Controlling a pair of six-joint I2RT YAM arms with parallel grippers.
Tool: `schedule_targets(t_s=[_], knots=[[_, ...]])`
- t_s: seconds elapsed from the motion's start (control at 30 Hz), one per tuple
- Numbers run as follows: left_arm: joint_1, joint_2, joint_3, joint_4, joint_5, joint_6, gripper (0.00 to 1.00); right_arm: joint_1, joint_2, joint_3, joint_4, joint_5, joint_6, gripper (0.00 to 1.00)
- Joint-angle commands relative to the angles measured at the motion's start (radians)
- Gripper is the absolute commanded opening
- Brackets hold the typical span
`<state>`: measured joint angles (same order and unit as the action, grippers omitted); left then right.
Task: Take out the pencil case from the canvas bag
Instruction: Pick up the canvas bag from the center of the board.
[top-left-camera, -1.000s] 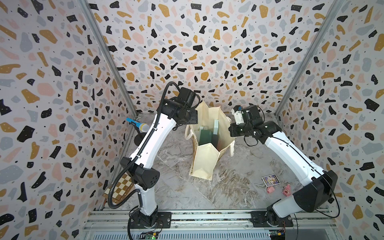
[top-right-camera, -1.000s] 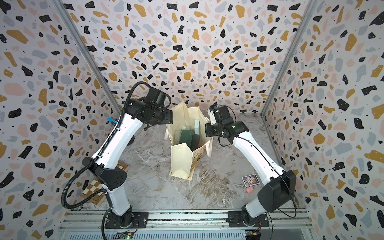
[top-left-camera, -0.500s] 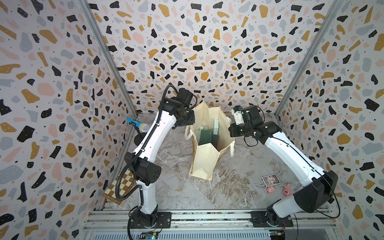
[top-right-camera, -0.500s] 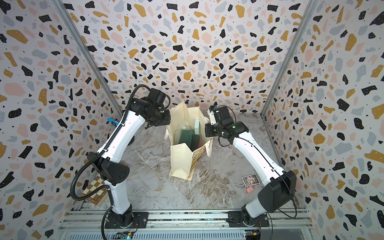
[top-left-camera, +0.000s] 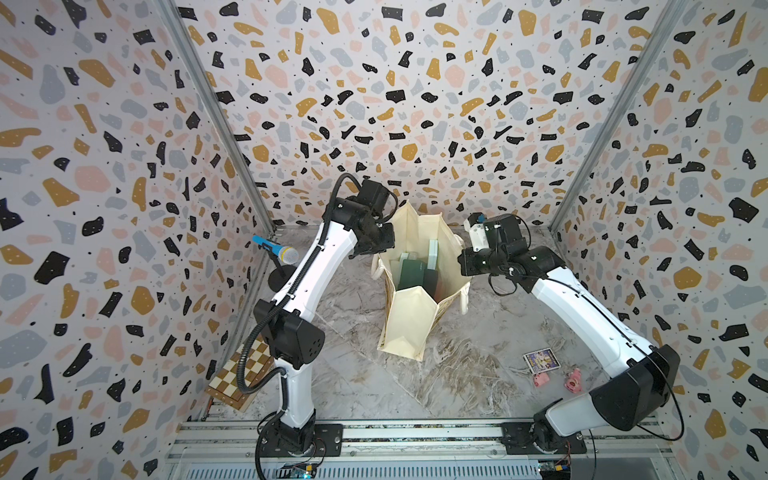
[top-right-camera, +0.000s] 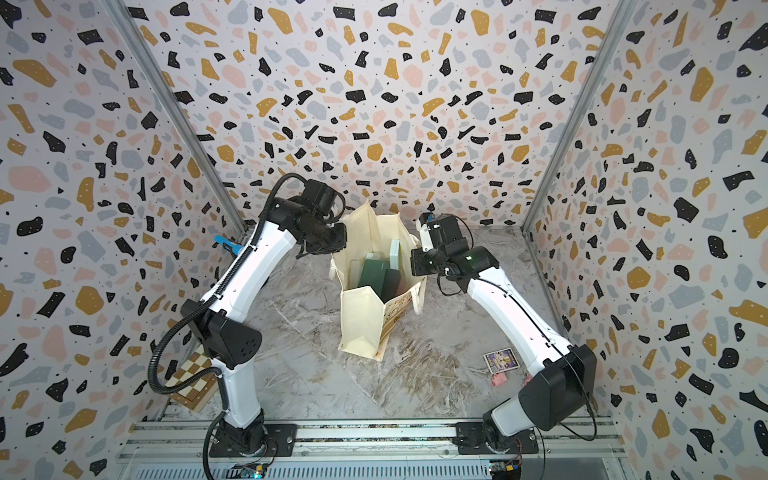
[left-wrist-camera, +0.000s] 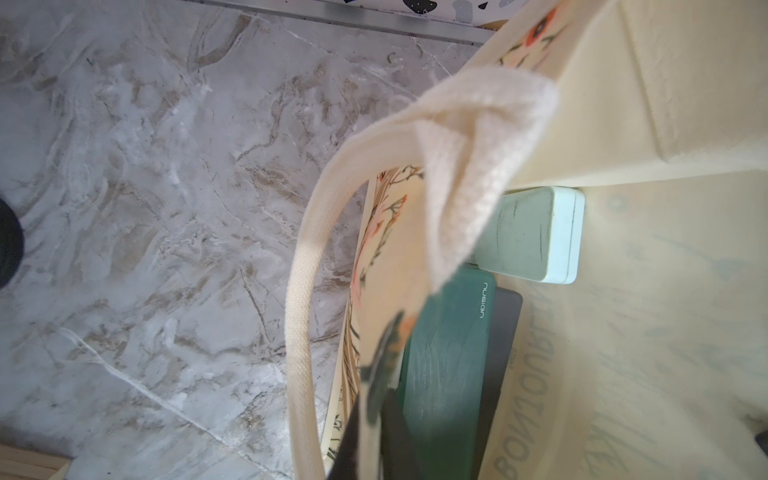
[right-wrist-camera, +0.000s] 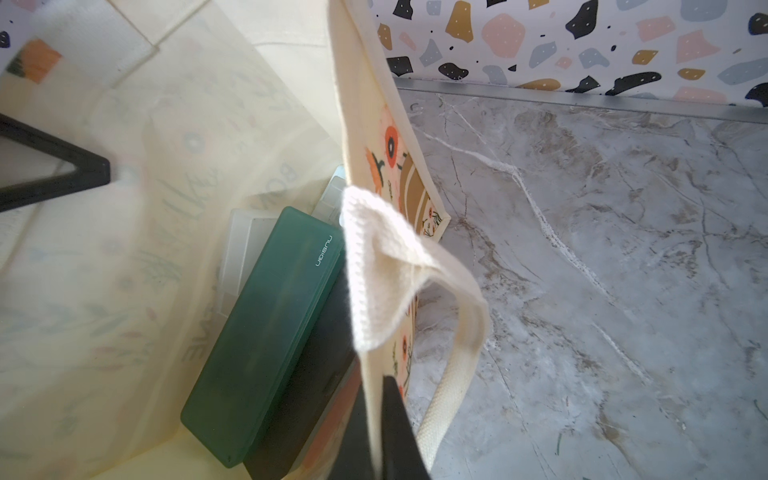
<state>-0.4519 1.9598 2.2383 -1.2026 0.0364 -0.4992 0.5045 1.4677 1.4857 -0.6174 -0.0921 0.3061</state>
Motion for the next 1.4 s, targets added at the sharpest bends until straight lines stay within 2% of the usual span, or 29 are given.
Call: schedule_targets(t_s=[0.0, 0.13, 0.33, 0.5, 0.6, 0.7, 0.93, 1.13, 1.23, 1.37], knots=[[0.038, 0.009, 0.037, 0.015, 0.051, 0.013, 0.0, 0.005, -0.057, 0.006, 0.091, -0.027, 0.03, 0.0], [0.086, 0.009, 0.099, -0.005, 0.06, 0.032, 0.0, 0.009, -0.064, -0.025, 0.167, -0.081, 0.082, 0.0], [0.156, 0.056, 0.319, -0.115, 0.03, 0.087, 0.0, 0.088, -0.021, -0.066, 0.344, -0.15, 0.208, 0.0], [0.256, 0.056, 0.398, -0.12, 0.036, 0.099, 0.0, 0.192, 0.098, 0.039, 0.429, -0.175, 0.268, 0.0], [0.327, 0.058, 0.421, -0.106, 0.097, 0.099, 0.0, 0.244, 0.18, 0.125, 0.46, -0.18, 0.273, 0.0], [0.343, 0.044, 0.414, -0.085, 0.121, 0.125, 0.0, 0.265, 0.225, 0.14, 0.504, -0.187, 0.294, 0.0], [0.328, 0.026, 0.376, -0.028, 0.236, 0.158, 0.0, 0.273, 0.226, -0.065, 0.66, -0.193, 0.398, 0.0], [0.252, -0.039, 0.214, 0.015, 0.208, 0.177, 0.0, 0.288, 0.186, -0.252, 0.736, -0.172, 0.459, 0.0], [0.229, -0.086, 0.137, 0.043, 0.201, 0.184, 0.0, 0.3, 0.142, -0.336, 0.759, -0.128, 0.468, 0.0], [0.217, -0.161, 0.033, 0.086, 0.214, 0.192, 0.0, 0.315, 0.128, -0.398, 0.782, -0.129, 0.48, 0.0]])
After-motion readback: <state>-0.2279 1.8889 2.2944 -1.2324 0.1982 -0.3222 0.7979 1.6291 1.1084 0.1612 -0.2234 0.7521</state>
